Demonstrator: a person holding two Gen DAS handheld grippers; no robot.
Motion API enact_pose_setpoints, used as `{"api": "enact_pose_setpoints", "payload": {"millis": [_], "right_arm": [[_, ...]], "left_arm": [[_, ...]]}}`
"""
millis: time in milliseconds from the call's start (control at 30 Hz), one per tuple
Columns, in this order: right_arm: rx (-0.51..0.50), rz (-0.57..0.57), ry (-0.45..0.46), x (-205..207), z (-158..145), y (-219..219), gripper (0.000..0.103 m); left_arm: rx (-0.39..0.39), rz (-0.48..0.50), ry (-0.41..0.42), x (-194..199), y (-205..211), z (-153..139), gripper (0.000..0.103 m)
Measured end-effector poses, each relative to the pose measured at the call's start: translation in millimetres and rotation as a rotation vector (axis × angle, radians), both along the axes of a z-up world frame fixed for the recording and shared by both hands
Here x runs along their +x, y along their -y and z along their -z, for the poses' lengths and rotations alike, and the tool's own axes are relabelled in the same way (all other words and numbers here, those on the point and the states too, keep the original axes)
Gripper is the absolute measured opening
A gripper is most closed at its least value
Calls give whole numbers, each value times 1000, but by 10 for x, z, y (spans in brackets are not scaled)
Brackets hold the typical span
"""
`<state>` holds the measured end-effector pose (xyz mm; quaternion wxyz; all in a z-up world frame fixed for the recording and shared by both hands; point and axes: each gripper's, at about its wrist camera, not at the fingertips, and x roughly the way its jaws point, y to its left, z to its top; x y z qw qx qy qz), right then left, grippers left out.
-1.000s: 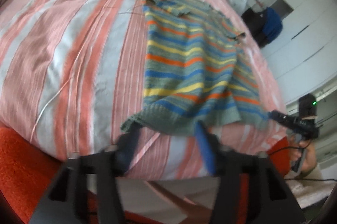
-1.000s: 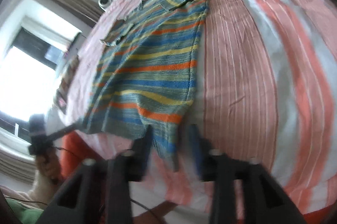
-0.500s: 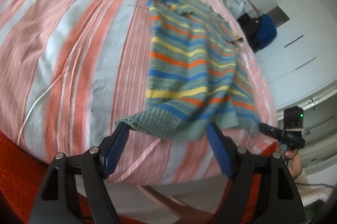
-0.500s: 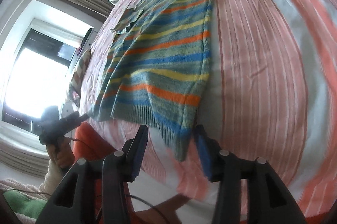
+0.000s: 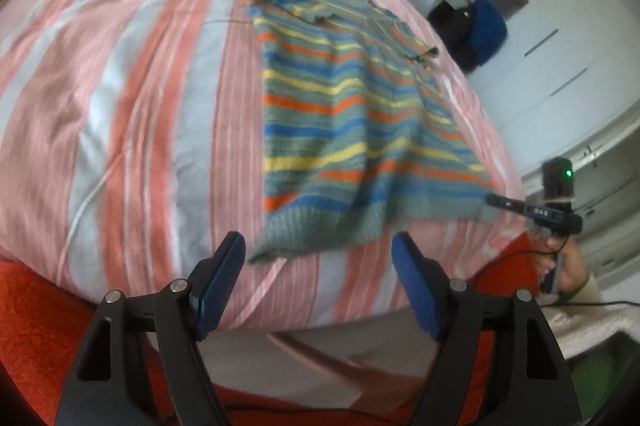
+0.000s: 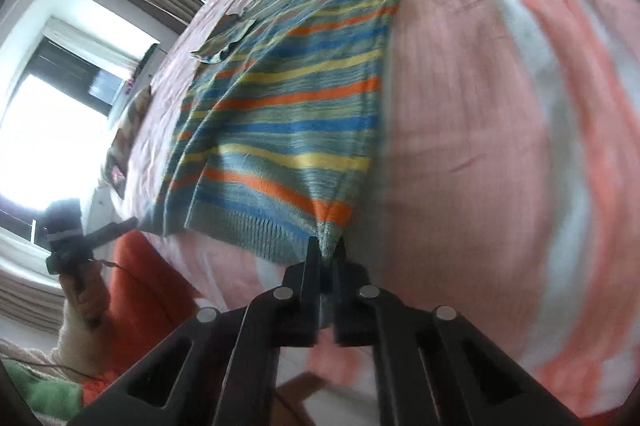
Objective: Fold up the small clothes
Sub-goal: 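Pull the hem with both grippers to spread the sweater flat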
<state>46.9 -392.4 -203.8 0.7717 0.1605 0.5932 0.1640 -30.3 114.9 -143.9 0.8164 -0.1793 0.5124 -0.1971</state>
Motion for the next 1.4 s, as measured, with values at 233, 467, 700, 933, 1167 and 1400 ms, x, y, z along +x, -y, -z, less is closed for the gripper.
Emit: {"api": "enact_pose_setpoints", "payload": {"millis": [233, 467, 700, 933, 1167, 1400], "right_arm": [[-107, 57, 19, 124, -49, 268, 4], [-82, 55, 13, 156, 88, 256, 5], [-7, 28, -9, 71, 117, 198, 37], [51, 31, -20, -107, -238, 195, 3], [16, 48, -132, -242, 0, 129, 3], [25, 116, -196, -169, 369, 169, 3]], "left_arm": [[-60, -96, -141, 316, -127, 389, 76], [52, -81, -209, 306, 188, 601, 48], [95, -101, -200, 329, 252, 596, 3], [183, -114, -113, 80, -33, 91, 2], [311, -81, -164, 126, 172, 406, 2], [331, -126, -184, 300, 154, 668, 3]]}}
